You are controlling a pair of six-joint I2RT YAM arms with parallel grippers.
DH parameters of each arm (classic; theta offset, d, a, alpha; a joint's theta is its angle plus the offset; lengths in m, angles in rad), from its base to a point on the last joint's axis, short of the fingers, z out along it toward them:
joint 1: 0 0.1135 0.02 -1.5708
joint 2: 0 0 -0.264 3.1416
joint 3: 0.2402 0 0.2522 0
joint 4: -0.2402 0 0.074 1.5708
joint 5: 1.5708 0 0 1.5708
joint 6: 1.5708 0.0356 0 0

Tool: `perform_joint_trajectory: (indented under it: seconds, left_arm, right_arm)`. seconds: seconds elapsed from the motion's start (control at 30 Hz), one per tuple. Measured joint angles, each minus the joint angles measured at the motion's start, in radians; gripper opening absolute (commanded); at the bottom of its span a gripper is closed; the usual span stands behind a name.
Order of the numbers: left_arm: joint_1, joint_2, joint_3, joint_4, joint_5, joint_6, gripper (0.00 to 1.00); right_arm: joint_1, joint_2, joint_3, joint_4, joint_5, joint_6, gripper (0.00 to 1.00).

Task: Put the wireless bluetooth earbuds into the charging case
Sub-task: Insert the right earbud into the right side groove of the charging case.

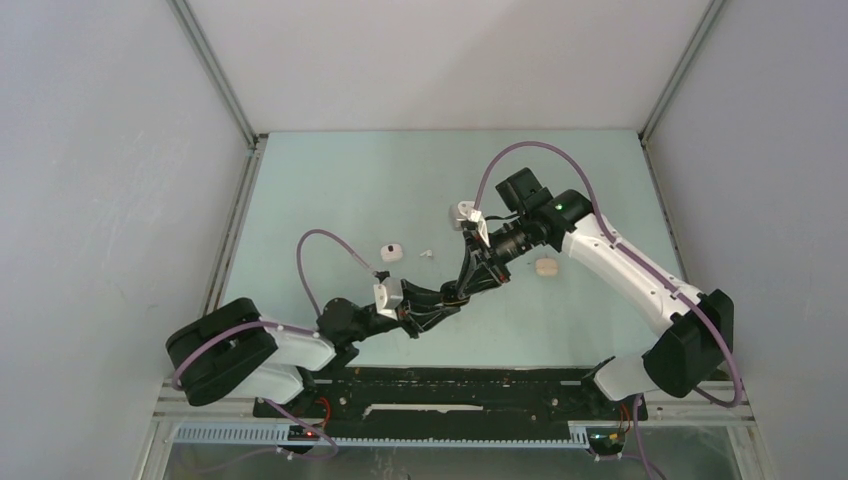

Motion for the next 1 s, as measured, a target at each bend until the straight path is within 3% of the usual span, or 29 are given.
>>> perform_joint_trajectory:
  seconds: [0.5, 1.0]
  left_arm:
    - [0.003, -0.019, -0.015, 0.000, -0.001, 0.000, 0.00]
    - [0.006, -0.024, -0.016, 0.000, -0.003, 0.000, 0.00]
  right_arm:
    - [0.000, 0.019, 0.000, 0.000, -0.005, 0.000, 0.22]
    - [0.000, 0.009, 0.000, -0.001, 0.037, 0.001, 0.39]
